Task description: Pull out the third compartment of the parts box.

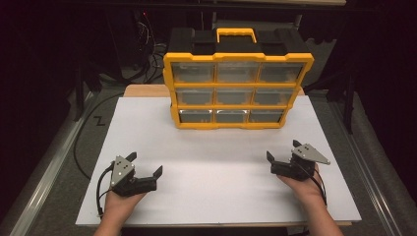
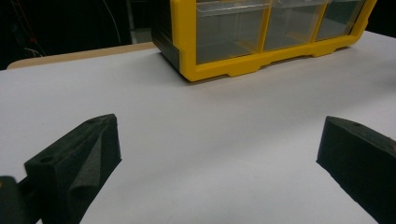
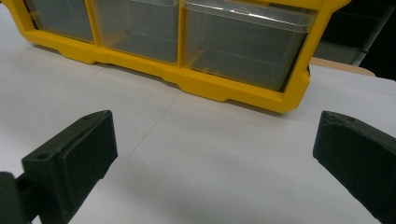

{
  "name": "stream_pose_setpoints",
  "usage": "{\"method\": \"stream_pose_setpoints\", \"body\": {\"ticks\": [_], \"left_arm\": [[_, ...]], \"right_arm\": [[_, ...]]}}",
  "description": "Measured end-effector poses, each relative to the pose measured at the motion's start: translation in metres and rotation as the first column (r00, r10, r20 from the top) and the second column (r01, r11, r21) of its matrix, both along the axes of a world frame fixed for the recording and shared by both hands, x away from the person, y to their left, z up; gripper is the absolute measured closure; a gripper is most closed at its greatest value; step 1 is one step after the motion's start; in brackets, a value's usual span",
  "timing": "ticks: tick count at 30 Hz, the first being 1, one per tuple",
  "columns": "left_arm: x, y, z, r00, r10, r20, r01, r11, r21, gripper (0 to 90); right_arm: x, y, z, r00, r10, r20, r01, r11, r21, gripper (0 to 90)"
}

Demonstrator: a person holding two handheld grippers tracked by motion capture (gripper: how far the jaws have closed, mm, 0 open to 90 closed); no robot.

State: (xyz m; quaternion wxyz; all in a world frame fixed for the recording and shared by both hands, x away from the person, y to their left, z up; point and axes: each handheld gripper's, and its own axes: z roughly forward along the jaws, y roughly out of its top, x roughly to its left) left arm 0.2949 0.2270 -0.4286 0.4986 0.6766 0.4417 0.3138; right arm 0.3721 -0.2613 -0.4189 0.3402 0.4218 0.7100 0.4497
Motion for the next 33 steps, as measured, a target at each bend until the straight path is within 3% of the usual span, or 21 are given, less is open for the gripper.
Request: {"method": "stream_pose_setpoints", "body": {"ticks": [16,23,33], "left_arm": [[-0.001,0.003,-0.003,0.9998,0.017,0.007,-0.017,0.9999,-0.005,0.6],[0.000,0.005,-0.004,0.9998,0.019,0.003,-0.019,0.9998,-0.002,0.6],[-0.001,0.005,-0.003,0.9997,0.021,0.011,-0.021,0.9998,-0.005,0.6]], "right_arm": [[0.050,0.010,-0.005,0.9983,-0.059,-0.006,0.059,0.9979,-0.027,1.1],[0.050,0.010,-0.004,0.9983,-0.057,0.010,0.057,0.9972,-0.049,1.1],[0.036,0.002,0.002,0.9973,-0.069,0.026,0.070,0.9954,-0.065,1.1]]}}
